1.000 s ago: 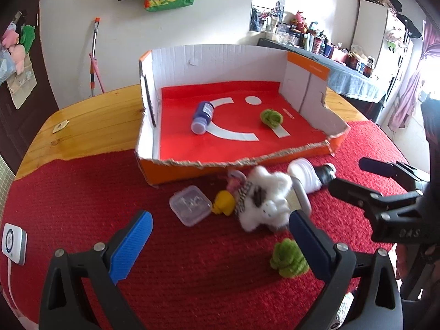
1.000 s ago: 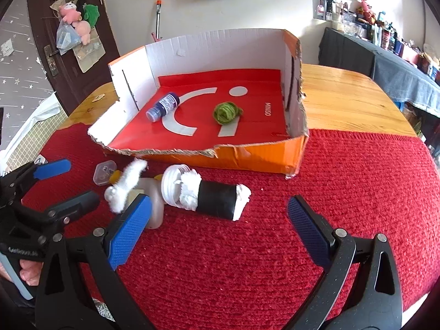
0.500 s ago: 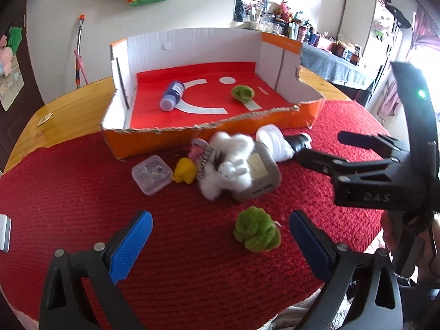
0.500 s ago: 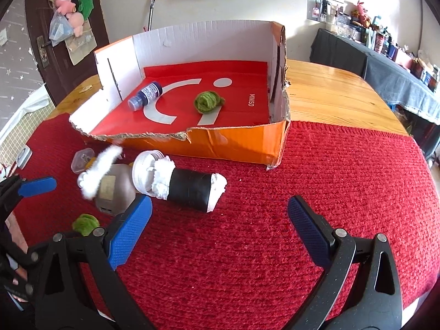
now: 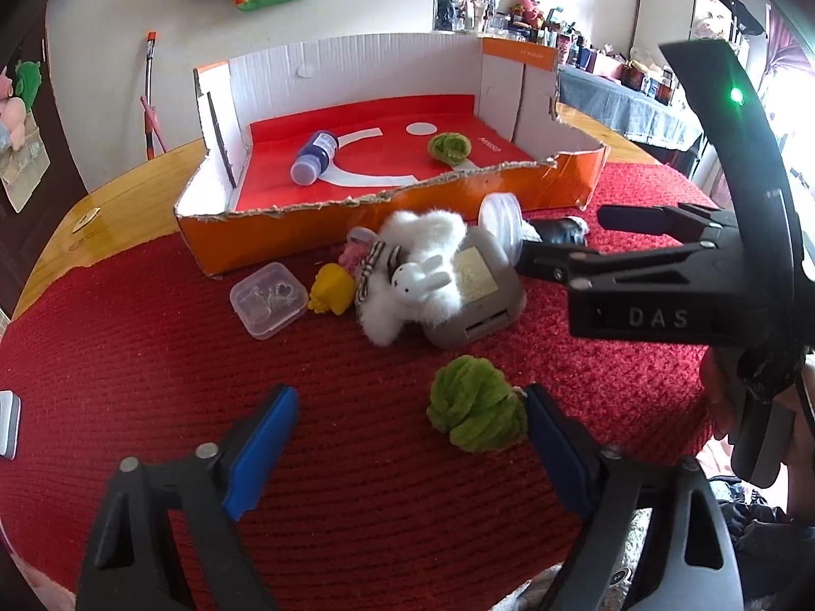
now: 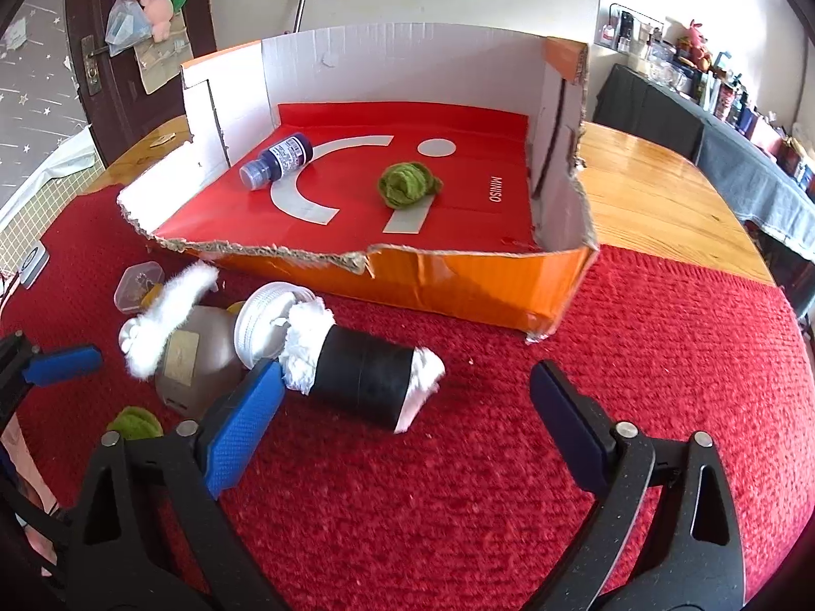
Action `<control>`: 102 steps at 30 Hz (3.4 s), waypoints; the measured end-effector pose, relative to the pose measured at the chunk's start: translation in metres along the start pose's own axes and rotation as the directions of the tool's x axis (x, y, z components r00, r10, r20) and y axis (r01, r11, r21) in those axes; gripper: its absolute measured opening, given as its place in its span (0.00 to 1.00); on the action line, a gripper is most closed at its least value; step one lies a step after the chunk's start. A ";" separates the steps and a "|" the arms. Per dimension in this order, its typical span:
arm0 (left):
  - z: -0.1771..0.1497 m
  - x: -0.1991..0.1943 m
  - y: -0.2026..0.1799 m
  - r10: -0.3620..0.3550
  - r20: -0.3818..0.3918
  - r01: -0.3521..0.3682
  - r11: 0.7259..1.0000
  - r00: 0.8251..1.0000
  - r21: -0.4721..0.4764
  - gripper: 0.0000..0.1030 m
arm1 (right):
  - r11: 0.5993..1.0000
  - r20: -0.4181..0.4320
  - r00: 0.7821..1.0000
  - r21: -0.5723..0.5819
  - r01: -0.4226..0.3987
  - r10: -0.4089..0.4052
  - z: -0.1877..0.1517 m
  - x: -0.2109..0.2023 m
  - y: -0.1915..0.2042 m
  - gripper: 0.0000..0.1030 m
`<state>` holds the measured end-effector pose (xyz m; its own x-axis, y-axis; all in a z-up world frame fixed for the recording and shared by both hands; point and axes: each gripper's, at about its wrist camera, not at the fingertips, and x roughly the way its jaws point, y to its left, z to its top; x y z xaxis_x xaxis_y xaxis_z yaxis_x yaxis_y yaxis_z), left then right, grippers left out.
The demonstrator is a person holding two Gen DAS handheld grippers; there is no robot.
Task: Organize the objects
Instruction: 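Grasp the second green yarn ball with the left tool while the right tool grasps the black-and-white roll, then carry the green yarn ball and black-and-white roll into the box with both tools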
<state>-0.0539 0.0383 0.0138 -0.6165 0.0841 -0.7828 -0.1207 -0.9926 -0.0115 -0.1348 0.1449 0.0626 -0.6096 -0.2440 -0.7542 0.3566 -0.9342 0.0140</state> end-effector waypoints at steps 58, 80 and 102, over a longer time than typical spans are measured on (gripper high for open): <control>0.053 -0.023 0.036 -0.086 0.146 0.091 0.995 0.986 -0.029 0.30 | 0.984 0.098 0.980 0.019 -0.178 0.175 0.010 -0.053 0.023 0.51; 0.075 -0.013 0.040 -0.092 0.137 0.096 0.995 0.986 -0.027 0.30 | 0.982 0.096 0.977 0.005 -0.190 0.189 0.024 -0.046 0.024 0.51; 0.103 0.013 0.055 -0.107 0.085 0.112 0.992 0.991 -0.051 0.30 | 0.981 0.068 0.979 0.012 -0.192 0.191 0.057 -0.024 0.011 0.51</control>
<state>-0.1486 -0.0066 0.0670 -0.6637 0.1972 -0.7215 -0.1489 -0.9802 -0.1308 -0.1560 0.1256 0.1181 -0.5770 -0.4347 -0.6914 0.4585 -0.8730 0.1662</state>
